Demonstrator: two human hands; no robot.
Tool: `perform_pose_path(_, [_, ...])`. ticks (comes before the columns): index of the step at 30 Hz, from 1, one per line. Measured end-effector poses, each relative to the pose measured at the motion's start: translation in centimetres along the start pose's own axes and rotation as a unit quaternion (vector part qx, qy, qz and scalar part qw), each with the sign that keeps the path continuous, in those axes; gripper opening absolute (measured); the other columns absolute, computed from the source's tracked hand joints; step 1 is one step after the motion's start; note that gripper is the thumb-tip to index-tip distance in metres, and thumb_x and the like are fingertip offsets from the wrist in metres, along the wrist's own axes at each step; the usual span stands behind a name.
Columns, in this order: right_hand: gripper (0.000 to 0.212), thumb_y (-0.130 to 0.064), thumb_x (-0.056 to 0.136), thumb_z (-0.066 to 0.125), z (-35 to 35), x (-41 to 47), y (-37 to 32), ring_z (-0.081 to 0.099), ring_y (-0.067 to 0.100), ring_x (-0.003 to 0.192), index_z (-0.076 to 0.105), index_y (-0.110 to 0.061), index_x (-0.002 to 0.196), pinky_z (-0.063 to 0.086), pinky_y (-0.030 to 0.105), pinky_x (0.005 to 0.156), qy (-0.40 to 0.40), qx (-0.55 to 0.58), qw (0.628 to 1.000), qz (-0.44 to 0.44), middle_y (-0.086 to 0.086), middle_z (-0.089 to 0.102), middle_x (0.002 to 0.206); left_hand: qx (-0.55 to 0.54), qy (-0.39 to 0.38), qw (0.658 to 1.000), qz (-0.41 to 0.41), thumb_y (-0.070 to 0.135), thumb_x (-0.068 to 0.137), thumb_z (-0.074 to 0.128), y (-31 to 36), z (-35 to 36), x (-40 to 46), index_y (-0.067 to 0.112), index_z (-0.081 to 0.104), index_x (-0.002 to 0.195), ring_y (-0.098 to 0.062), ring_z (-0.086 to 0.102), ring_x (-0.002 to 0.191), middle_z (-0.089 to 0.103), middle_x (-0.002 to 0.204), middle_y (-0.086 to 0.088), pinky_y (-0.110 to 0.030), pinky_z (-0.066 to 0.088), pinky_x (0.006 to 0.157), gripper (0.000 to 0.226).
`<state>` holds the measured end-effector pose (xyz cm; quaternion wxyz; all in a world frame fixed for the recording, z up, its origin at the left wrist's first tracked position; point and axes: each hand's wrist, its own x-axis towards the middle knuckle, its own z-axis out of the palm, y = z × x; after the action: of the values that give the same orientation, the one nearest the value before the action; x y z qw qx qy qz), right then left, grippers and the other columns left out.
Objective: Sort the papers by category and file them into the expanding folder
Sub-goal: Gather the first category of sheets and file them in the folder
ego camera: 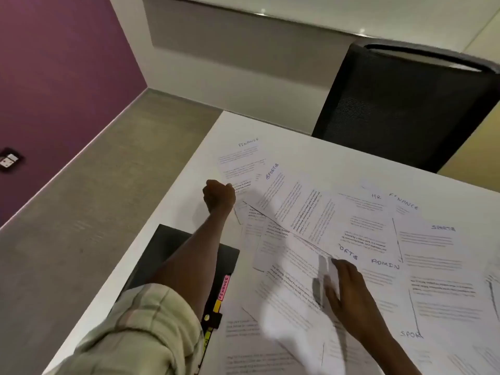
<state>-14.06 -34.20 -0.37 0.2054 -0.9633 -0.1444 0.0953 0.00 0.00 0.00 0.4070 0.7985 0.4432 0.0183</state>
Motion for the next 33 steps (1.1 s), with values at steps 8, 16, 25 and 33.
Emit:
perform_pose_path(8, [0.05,-0.04,0.097,0.041,0.1,1.9,-0.1,0.049,0.011,0.117,0.041,-0.016,0.14,0.042,0.022,0.09,0.039,0.023,0.999,-0.007,-0.003,0.045,0.137,0.089,0.021,0.996,0.018,0.046,0.088,0.068,0.8,6.1,4.0,-0.005,0.03,0.142,-0.04,0.044,0.127,0.041,0.141,-0.024,-0.045,0.046,0.099,0.084])
perform_pose_path(16, [0.05,-0.034,0.093,0.043,1.4,3.2,-1.7,0.051,0.019,0.121,0.04,-0.015,0.139,0.05,0.026,0.091,0.039,0.016,0.999,-0.019,0.002,0.044,0.138,0.092,-0.004,0.994,-0.066,0.039,0.087,0.071,1.2,6.8,4.7,-0.005,0.014,0.149,-0.044,0.027,0.14,0.018,0.154,-0.03,-0.046,0.032,0.112,0.095])
perform_pose_path(25, [0.04,-0.016,0.087,0.066,1.7,3.6,-3.2,0.066,0.026,0.098,0.05,-0.018,0.124,0.053,0.024,0.068,0.041,-0.001,0.998,-0.046,0.01,0.049,0.133,-0.055,0.009,0.997,-0.06,0.008,0.087,0.069,-0.6,3.9,4.5,-0.002,0.054,0.122,-0.034,0.064,0.109,0.064,0.122,-0.018,-0.034,0.053,0.083,0.04])
perform_pose_path(33, [0.038,-0.016,0.088,0.066,-0.7,2.3,-4.5,0.067,0.021,0.089,0.053,-0.016,0.124,0.051,0.023,0.066,0.058,0.004,0.995,-0.078,0.005,0.051,0.126,-0.128,0.143,0.972,0.139,0.02,0.1,0.055,-2.1,-1.8,-1.9,0.006,0.058,0.109,-0.026,0.071,0.094,0.07,0.11,-0.011,-0.034,0.058,0.076,0.017])
